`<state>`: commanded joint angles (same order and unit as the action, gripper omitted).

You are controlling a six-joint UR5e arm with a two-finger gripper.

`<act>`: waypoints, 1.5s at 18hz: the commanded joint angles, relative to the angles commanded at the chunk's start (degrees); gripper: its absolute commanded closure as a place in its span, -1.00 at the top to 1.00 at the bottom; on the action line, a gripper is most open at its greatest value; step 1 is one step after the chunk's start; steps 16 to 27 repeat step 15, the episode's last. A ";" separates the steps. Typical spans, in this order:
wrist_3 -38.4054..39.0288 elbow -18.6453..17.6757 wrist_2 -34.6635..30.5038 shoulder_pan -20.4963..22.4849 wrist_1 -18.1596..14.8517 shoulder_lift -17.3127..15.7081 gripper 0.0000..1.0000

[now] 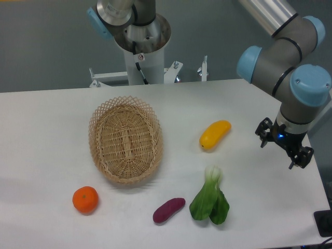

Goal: Place the green vegetable on the table

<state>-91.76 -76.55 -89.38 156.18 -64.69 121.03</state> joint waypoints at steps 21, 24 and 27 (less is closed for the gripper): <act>1.05 -0.35 -0.09 -0.35 0.26 0.00 1.00; 1.05 -0.35 -0.09 -0.35 0.26 0.00 1.00; 1.05 -0.35 -0.09 -0.35 0.26 0.00 1.00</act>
